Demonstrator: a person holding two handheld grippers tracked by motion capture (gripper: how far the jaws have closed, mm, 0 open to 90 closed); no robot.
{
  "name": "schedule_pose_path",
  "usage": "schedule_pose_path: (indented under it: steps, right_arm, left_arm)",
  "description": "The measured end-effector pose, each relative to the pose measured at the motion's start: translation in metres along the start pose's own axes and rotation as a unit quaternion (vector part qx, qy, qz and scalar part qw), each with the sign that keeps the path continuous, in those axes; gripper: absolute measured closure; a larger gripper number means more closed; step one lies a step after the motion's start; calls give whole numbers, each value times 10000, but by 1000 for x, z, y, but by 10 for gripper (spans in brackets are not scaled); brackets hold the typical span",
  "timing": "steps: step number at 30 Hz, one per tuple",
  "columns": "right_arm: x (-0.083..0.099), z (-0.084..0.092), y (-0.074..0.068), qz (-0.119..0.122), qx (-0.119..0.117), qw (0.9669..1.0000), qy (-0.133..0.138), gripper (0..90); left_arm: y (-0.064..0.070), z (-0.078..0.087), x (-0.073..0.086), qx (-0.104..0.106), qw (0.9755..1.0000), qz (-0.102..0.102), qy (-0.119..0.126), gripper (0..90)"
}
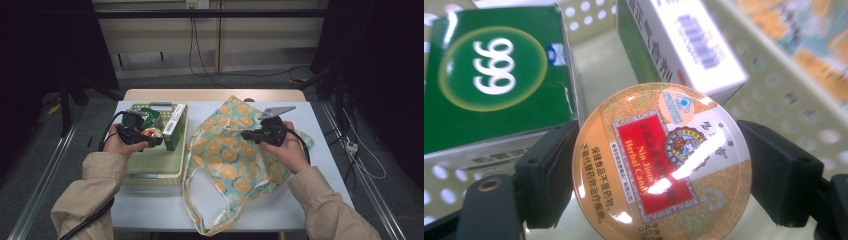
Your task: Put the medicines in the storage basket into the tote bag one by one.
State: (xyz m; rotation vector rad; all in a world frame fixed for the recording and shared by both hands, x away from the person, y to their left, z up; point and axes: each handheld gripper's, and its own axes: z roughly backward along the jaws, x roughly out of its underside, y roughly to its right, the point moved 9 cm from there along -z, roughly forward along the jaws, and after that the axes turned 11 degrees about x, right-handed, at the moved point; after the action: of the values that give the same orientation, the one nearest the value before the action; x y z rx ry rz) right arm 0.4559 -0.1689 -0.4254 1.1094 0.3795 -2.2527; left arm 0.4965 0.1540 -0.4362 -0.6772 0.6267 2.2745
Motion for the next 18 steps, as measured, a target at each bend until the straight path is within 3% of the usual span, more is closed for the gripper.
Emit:
schedule_pose_path:
  steps: [6, 10, 18]
  right_arm:
    - [0, 0, 0, -6, 25, 10000, 3, 900]
    - [-2, 1, 3, -65, 79, 9999, 23, 900]
    - [-2, -1, 8, -109, 182, 9998, -34, 900]
  left_arm:
    - [23, 10, -13, 154, 9996, -243, 48, 206]
    - [49, 11, -26, 446, 9981, -367, 200, 207]
    - [110, -5, -49, 987, 9903, -908, 369, 206]
